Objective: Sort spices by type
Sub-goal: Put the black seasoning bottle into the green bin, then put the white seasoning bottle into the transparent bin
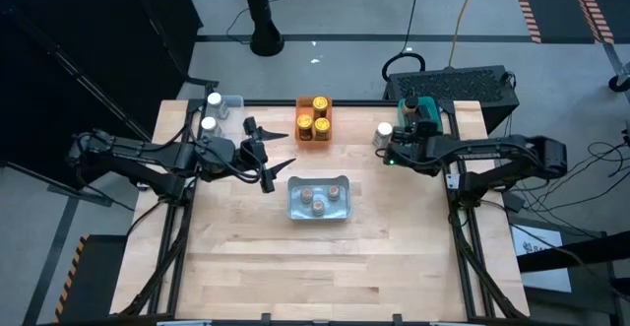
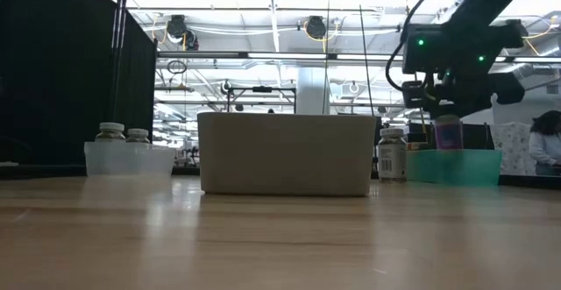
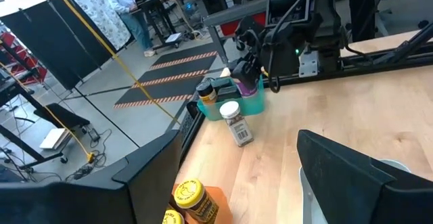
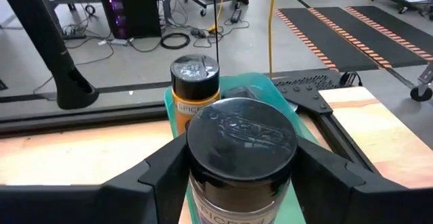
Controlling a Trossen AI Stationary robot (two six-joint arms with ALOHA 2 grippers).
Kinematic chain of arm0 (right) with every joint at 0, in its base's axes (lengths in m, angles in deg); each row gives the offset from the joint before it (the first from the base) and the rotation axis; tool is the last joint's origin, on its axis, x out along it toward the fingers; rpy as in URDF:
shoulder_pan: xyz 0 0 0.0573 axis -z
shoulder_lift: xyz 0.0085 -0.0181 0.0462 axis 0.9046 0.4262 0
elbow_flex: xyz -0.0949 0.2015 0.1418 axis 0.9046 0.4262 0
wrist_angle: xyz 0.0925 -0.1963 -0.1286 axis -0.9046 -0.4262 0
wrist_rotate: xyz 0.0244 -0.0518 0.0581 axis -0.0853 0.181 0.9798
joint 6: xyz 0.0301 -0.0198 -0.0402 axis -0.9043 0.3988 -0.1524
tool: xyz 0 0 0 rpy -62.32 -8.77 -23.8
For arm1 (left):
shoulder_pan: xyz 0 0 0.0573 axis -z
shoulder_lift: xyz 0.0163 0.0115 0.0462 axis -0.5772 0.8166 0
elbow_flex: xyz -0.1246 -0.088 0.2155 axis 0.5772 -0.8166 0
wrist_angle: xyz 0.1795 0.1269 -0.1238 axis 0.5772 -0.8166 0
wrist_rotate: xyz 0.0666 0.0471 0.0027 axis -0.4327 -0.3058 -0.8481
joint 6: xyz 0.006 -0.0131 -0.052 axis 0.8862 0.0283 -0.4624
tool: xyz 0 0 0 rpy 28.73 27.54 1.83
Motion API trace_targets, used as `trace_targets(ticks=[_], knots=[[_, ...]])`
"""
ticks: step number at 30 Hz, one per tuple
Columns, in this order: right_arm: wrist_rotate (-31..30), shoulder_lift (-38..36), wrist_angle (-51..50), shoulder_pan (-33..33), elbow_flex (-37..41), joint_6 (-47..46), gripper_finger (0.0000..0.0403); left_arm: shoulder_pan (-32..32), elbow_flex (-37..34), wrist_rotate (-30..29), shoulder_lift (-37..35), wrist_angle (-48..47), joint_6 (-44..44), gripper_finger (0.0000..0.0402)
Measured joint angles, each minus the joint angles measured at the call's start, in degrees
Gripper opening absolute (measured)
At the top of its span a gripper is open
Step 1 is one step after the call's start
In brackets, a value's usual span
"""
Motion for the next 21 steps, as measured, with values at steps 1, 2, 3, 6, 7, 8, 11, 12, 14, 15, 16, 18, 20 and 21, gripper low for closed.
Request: trace_targets(ticks=[1,2,3,6,7,8,11,12,14,15,16,18,20,21], knots=[[0.2,0.2,0.0,0.0,0.0,0.0,0.0214,0.0,0.0,0.0,0.0,0.0,0.0,0.0301],[0.5,0.3,0.0,0.0,0.0,0.0,0.0216,0.0,0.0,0.0,0.0,0.0,0.0,0.0301],[0.7,0.3,0.1,0.0,0.0,-0.1,0.0219,0.1,0.0,0.0,0.0,0.0,0.0,0.0301],[1.5,0.3,0.2,0.0,0.0,-0.2,0.0229,0.2,0.0,0.0,0.0,-0.1,0.0,0.0301],[1.5,0.3,0.2,0.0,0.0,-0.2,0.0233,0.4,0.0,0.0,0.0,-0.3,0.0,0.0301],[1.5,0.3,0.2,0.0,0.0,-0.2,0.0238,0.5,0.0,0.0,0.0,-0.5,0.0,0.0301],[1.6,0.3,0.2,0.0,0.0,-0.2,0.0252,0.8,0.0,0.0,0.0,-1.2,-0.6,0.0301],[1.6,0.3,0.2,0.0,0.0,-0.1,0.0257,0.9,0.0,0.0,0.0,-1.6,-1.0,0.0301],[1.7,0.2,0.2,0.0,0.0,-0.1,0.0265,0.9,0.0,0.0,0.0,-2.3,-1.5,0.0301],[1.5,0.1,0.2,-0.1,0.0,0.0,0.0268,0.9,0.0,0.0,0.0,-2.7,-1.7,0.0301],[1.4,0.0,0.2,-0.4,0.0,0.0,0.0271,0.9,0.0,0.0,0.0,-3.3,-2.1,0.0301],[0.9,-0.4,0.3,-1.1,0.0,0.9,0.0275,0.9,0.0,0.0,0.0,-4.7,-3.0,0.0301],[0.5,-1.1,0.8,-2.1,-0.1,2.3,0.0277,0.9,0.0,0.0,0.0,-6.8,-3.7,0.0301],[0.4,-1.3,1.4,-2.7,-0.5,3.2,0.0277,0.9,0.0,0.0,0.0,-7.9,-4.4,0.0301]])
